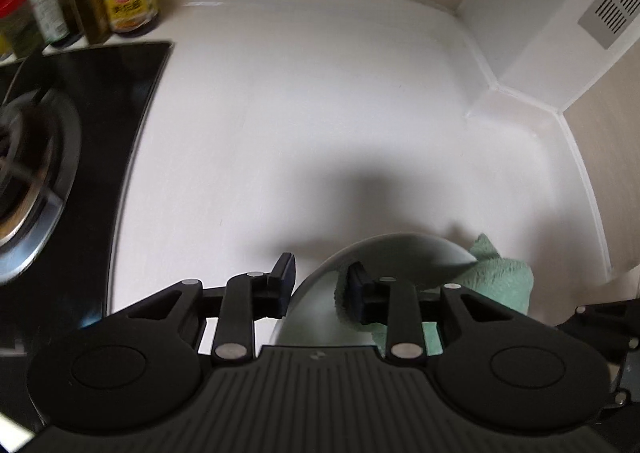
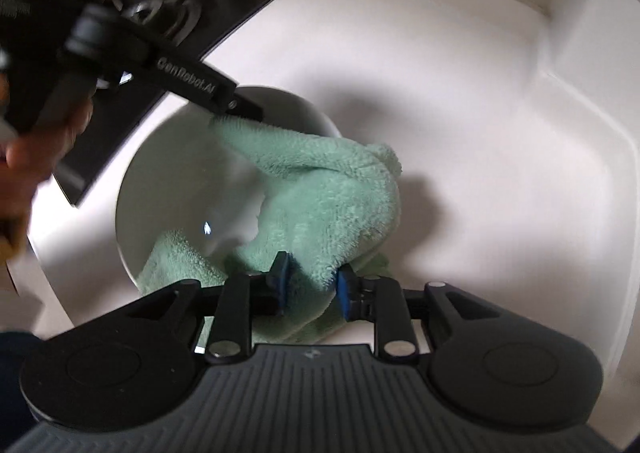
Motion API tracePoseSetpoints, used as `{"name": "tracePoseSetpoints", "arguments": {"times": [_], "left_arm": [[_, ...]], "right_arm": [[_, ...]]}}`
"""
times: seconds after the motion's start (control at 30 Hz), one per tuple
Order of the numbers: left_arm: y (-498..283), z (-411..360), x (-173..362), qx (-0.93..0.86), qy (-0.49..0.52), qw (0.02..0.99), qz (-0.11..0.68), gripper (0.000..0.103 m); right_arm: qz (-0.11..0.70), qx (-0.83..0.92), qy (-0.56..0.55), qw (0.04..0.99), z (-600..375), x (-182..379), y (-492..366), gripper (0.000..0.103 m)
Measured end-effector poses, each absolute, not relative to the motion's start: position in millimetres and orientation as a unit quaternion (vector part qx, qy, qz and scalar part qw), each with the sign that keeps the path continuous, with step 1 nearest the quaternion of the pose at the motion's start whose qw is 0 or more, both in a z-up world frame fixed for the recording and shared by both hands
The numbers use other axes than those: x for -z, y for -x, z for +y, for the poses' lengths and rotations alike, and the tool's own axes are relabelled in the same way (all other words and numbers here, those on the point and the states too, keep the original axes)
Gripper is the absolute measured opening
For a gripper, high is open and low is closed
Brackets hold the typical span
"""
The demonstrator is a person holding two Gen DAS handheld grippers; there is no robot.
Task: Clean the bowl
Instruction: 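Scrub the bowl interior with the green towel in the right gripper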
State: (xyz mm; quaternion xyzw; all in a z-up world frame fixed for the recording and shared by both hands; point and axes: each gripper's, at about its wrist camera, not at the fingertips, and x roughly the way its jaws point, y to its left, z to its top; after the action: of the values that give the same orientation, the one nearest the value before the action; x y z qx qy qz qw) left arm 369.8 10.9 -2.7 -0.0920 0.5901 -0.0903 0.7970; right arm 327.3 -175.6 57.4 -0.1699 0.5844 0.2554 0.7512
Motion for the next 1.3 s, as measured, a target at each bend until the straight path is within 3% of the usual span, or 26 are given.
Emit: {"name": "tracePoseSetpoints", "arguments": {"times": [0.1,0.27,0.43,0.83,1.0,1.3], "left_arm": [[-368,28,-1,0.122,0.103,0.765,0.623,0.017],[-374,57,-20,0.173,0.154,0.743,0.628,0.012],[-384,59,-44,0.203,0.139,0.761,0.6,0.012],[-398,-1,-21,0.279,0.006,0.726,0.628,0.012],[-405,-17,-9,0.291,-0.055,0.712,0.636,0.005],[-399,12,-46,0.295,-0.063,0.743,0.597,0.006]], "right_arm": [[0.589,-0.273,0.179,0.739,-182,-62,-339,0.013],[0.526,-0.297,0.234,0.762,-177,-92,-337,0.008],[0.518,-0.326,0.325,0.721,-171,-91,-311,0.006],[0.53,-0.315,0.269,0.74,-183,-92,-322,0.007],[0.541,-0.312,0.257,0.737,-181,-90,-341,0.008],[0.552,-0.312,0.261,0.728,-171,-87,-368,0.01]]}}
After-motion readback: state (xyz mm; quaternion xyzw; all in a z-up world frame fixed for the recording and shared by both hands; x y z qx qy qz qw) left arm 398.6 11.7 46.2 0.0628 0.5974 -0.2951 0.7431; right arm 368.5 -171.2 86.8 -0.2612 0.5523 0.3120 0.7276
